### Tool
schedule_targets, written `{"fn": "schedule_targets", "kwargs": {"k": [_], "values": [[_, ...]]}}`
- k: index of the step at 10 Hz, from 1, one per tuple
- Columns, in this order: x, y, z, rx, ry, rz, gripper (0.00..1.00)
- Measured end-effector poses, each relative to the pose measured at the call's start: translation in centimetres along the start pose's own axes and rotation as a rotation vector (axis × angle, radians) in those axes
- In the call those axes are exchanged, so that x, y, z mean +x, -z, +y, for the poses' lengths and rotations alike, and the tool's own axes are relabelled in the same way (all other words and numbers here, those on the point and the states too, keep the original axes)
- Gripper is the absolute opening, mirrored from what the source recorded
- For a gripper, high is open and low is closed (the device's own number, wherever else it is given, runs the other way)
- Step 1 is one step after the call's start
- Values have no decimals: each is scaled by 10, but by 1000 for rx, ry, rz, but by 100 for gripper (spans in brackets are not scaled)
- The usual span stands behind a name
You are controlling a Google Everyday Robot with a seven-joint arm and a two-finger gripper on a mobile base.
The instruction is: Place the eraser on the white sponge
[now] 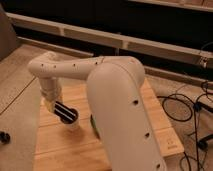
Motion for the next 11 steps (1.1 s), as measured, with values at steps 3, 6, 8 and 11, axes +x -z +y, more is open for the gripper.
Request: {"fn": "schedule_targets", "kwargs": {"k": [3,6,8,11], "values": [[2,27,-6,60,-29,29,0],[36,79,-21,191,-138,106,0],[91,120,-32,297,-334,130,0],[163,126,-27,312,-606,77,0]]}}
